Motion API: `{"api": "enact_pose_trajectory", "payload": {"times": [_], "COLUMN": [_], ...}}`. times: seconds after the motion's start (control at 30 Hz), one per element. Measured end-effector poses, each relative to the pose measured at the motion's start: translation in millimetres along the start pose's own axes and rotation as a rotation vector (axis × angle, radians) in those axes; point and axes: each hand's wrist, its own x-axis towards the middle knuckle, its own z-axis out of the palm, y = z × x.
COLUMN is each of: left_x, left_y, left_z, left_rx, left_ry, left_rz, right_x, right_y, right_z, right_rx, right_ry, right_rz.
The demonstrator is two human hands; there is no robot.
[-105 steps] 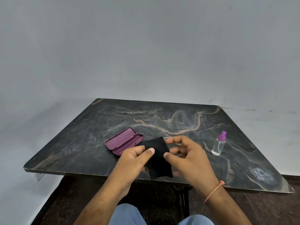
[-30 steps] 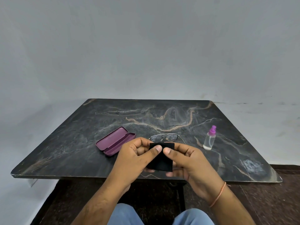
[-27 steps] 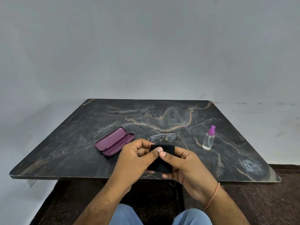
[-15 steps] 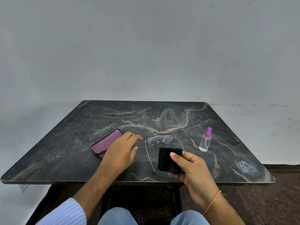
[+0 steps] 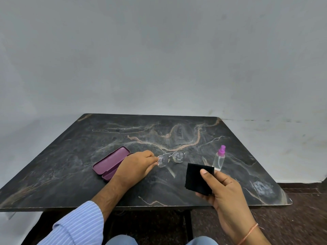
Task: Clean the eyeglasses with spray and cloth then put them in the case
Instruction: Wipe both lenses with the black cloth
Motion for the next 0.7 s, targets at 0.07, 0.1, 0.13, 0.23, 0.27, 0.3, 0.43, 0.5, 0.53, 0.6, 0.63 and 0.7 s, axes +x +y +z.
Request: {"api": "enact_pose_trajectory", "payload": {"times": [0.07, 0.1, 0.13, 0.23, 0.27, 0.3, 0.43, 0.5, 0.53, 0.6, 0.63, 0.7], "left_x": [2, 4, 6, 12, 13, 14, 15, 16, 16, 16, 15, 16], "left_y": [0, 0, 1, 4, 6, 8, 15, 22, 25, 31, 33, 33], "left_z": [1, 1, 0, -3, -3, -4, -12, -17, -20, -25, -27, -31], "left_rx": [-0.020, -0.034, -0.054, -0.117, -0.141, -0.170, -0.273, -0.332, -0.359, -0.404, -0.419, -0.437], "left_ry": [0.038, 0.063, 0.081, 0.118, 0.135, 0.154, 0.248, 0.292, 0.314, 0.357, 0.375, 0.403], "left_rz": [0.001, -0.006, -0.019, -0.083, -0.109, -0.143, -0.282, -0.354, -0.389, -0.442, -0.453, -0.468], "right_x": [-2, -3, -3, -3, -3, -2, 5, 9, 11, 13, 12, 10], "right_y": [2, 4, 7, 16, 19, 21, 29, 31, 33, 36, 37, 40], "right_z": [-2, -3, -4, -4, -3, -2, 12, 23, 29, 40, 44, 49], "right_rx": [-0.005, -0.007, -0.006, -0.012, -0.012, -0.012, 0.011, 0.029, 0.038, 0.039, 0.030, 0.003], "right_ry": [0.002, 0.003, 0.005, 0.010, 0.005, -0.004, -0.038, -0.051, -0.059, -0.094, -0.120, -0.165], "right_rz": [0.009, 0.020, 0.037, 0.107, 0.136, 0.166, 0.270, 0.319, 0.344, 0.385, 0.398, 0.418]}}
